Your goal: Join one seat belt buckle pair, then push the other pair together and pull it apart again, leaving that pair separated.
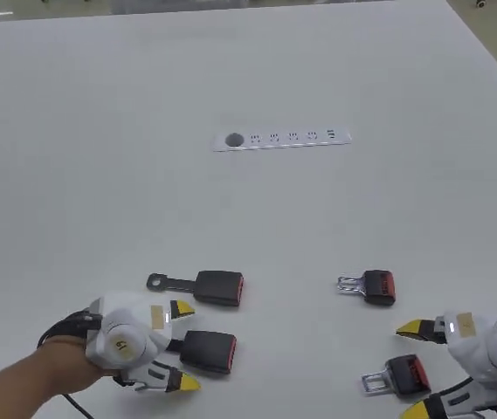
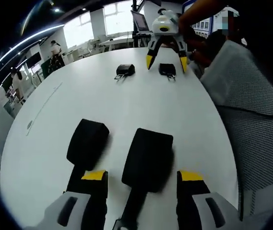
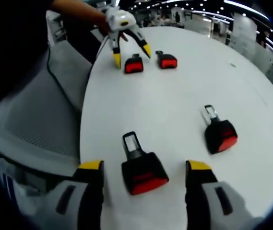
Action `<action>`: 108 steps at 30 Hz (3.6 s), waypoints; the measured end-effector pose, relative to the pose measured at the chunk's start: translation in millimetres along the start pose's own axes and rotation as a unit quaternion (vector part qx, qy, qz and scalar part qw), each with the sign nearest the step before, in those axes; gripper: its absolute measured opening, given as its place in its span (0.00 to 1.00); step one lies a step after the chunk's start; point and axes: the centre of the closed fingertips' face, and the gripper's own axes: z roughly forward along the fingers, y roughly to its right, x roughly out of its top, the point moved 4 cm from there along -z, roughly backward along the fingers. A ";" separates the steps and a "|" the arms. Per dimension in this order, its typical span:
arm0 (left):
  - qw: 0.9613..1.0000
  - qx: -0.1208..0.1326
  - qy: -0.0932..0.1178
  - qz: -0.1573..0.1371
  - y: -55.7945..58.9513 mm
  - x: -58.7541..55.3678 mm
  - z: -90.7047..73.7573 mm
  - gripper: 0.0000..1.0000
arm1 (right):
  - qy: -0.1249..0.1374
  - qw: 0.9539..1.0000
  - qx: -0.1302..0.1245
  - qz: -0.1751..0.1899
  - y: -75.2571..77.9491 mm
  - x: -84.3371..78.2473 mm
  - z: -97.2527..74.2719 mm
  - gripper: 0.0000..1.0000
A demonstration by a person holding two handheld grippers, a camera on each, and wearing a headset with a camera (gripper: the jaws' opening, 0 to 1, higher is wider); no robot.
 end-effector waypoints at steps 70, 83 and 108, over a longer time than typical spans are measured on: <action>0.999 -0.009 -0.004 -0.044 0.5 -0.7 2.3 0.35 | 0.093 0.995 -0.030 0.023 9.4 39.4 34.4 0.37; 0.999 -0.010 -0.006 -0.046 -0.1 -1.4 3.0 0.35 | 0.114 0.993 -0.020 0.012 8.1 80.4 60.9 0.37; 0.999 -0.019 -0.018 -0.037 -0.2 -1.2 3.0 0.35 | 0.132 0.991 0.000 -0.014 3.6 140.9 107.3 0.37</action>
